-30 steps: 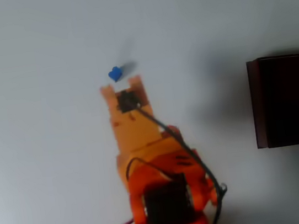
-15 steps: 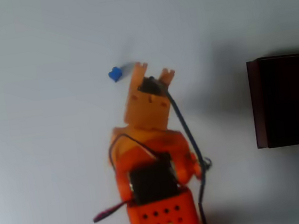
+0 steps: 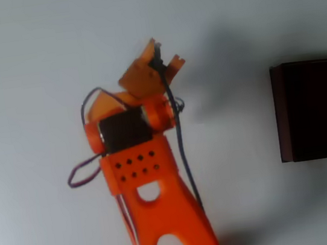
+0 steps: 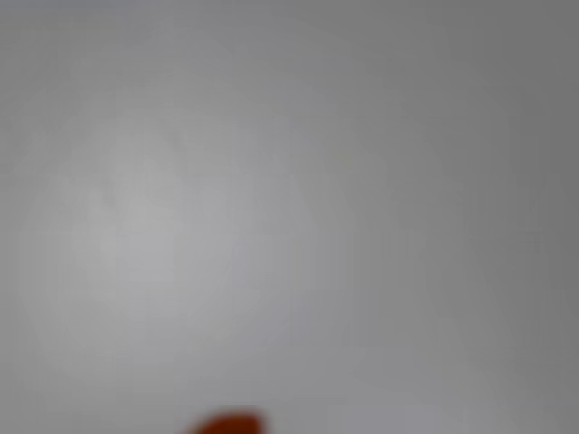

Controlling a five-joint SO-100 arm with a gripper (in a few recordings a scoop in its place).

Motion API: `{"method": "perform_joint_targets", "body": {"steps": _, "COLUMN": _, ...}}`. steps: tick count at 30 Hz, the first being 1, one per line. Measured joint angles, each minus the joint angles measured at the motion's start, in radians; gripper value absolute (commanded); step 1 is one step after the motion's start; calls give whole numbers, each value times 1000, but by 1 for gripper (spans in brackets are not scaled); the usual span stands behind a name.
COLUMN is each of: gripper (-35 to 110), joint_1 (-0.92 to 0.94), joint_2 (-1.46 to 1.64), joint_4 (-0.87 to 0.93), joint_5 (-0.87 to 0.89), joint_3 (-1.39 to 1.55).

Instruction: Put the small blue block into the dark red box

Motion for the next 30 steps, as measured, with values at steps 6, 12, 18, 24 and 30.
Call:
{"method": "perform_joint_targets", "body": {"steps": 6, "gripper": 27, "joint_1": -29, "joint_2": -106, "joint_4": -5, "joint_5": 66, "joint_3": -133}}
{"method": "perform_joint_targets", "body": {"steps": 12, "gripper": 27, "joint_1": -32, "joint_2": -178, "joint_4": 3, "joint_5": 123, "joint_3": -235}}
{"method": "perform_joint_targets", "body": {"steps": 18, "gripper": 27, "joint_1": -49, "joint_2": -267, "joint_4": 3, "joint_5": 143, "joint_3": -311}}
{"method": "perform_joint_targets", "body": {"steps": 24, "gripper": 28, "joint_1": -49, "joint_2": -334, "joint_4": 3, "joint_5": 140, "joint_3": -370}}
{"method": "perform_joint_targets", "body": {"steps": 30, "gripper": 28, "joint_1": -48, "joint_2": -394, "joint_4": 11, "joint_5": 120, "joint_3": -434}}
